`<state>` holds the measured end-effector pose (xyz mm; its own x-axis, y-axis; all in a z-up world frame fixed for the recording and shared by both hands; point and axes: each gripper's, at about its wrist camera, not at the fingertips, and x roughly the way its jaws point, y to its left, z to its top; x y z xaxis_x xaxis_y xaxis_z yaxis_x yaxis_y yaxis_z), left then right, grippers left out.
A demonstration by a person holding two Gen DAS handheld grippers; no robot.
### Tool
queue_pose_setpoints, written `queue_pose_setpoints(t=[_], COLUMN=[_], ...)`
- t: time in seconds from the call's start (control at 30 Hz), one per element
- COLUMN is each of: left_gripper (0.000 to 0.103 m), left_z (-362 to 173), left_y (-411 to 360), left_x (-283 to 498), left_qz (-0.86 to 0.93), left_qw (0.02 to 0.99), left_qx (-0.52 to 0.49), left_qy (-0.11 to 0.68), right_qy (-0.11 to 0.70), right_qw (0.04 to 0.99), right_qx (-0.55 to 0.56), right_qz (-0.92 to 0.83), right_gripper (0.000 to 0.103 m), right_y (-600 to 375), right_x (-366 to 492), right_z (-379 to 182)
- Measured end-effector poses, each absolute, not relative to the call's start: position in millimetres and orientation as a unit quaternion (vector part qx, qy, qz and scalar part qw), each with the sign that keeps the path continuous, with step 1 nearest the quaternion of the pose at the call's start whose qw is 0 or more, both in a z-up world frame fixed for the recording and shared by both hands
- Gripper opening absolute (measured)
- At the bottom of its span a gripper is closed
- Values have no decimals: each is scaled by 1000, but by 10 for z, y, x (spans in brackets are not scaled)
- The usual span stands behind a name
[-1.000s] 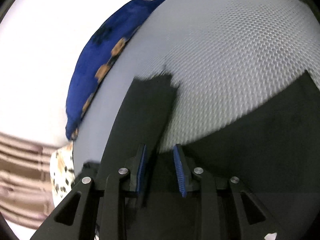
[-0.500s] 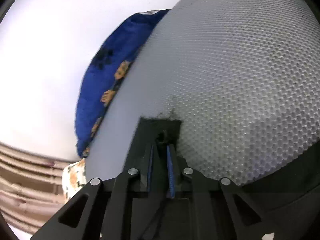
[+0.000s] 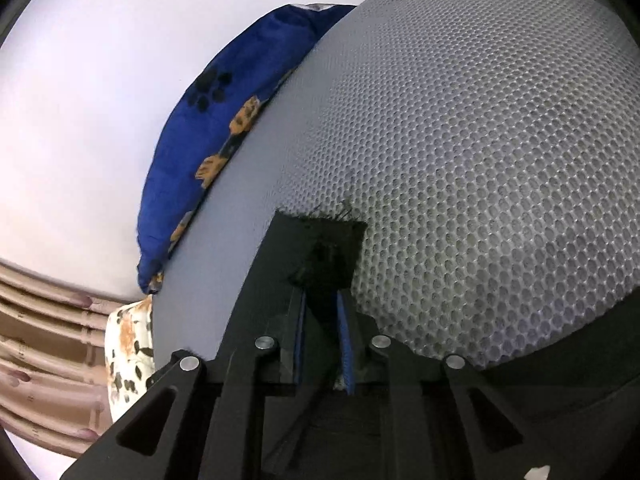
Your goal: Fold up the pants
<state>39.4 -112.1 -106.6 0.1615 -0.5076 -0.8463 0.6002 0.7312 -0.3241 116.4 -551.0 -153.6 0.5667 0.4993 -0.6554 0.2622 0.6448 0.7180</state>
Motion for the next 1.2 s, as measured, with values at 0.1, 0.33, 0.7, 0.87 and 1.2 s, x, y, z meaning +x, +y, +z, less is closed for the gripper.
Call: queue_pose_setpoints(t=[0.1,0.33,0.7,0.87,1.2], left_gripper=[6,6,7,7,5], left_z=[-1064,-1058,-1112,-1112,-1077], left_y=[-1118,-1133,-1120,-1109,-1082], left_x=[396,373,340,328,256], left_qz=[-364,-365,-370,-371,-377], left_qw=[760,761,762,763,769], left_qx=[40,39,33,32,24], left_qy=[537,536,531,528,515], right_qy=[457,468,483,493,496], right_qw=[782,783,788,798,806], right_qx=[418,403,377,343,321], right_qz=[75,68,58,44,39], right_gripper=[16,17,26,8,5], right_y=[-5497,-5448,-5358,-5263,-4924], right_x=[1247,1368,1515,1572,1835], right_z=[-1556,-1558,-1512,-1442,-784])
